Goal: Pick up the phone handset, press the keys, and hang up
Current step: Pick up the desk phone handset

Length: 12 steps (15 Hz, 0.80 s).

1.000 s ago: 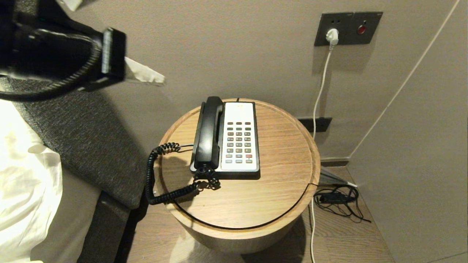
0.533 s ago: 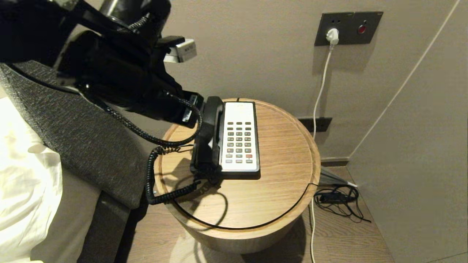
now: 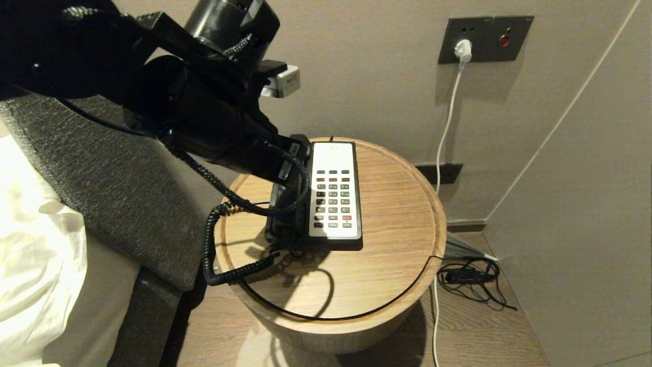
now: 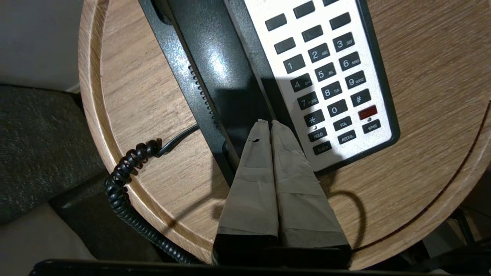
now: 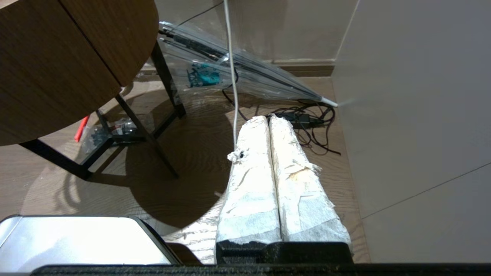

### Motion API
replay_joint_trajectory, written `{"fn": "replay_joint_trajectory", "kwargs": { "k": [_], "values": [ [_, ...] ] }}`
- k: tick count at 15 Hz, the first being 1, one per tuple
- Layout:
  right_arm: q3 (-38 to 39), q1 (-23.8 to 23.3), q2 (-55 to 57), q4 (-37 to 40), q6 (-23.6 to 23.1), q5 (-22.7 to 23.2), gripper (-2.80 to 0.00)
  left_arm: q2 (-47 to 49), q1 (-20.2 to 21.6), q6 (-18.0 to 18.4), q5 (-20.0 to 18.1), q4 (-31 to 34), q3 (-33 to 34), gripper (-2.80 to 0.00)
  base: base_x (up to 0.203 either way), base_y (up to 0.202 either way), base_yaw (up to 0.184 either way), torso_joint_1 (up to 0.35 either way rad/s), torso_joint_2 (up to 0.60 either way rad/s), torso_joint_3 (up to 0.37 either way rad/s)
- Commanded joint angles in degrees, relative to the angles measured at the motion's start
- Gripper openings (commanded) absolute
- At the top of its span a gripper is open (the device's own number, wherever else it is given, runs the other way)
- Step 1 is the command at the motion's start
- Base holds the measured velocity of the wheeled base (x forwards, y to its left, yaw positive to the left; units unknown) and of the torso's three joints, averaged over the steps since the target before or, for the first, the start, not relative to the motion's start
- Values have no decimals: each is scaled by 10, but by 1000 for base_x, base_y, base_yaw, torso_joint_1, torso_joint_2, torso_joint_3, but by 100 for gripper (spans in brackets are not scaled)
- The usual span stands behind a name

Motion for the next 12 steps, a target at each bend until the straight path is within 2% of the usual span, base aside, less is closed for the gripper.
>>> {"fn": "replay_joint_trajectory", "kwargs": {
  "k": [1,3,4,10,12],
  "values": [
    [0,0,1,-1,0,0,-280,3,-7,0,10,2,-1,-280,0,0,0,0,0,0],
    [0,0,1,0,0,0,-280,5,-7,0,10,6,-1,-280,0,0,0,0,0,0],
    [0,0,1,0,0,0,-280,5,-7,1,11,6,-1,0,0,0,0,0,0,0],
    [0,0,1,0,0,0,-280,13,-7,-4,25,0,-2,0,0,0,0,0,0,0],
    [0,0,1,0,0,0,-280,26,-7,-3,62,2,-2,0,0,0,0,0,0,0]
  ]
}}
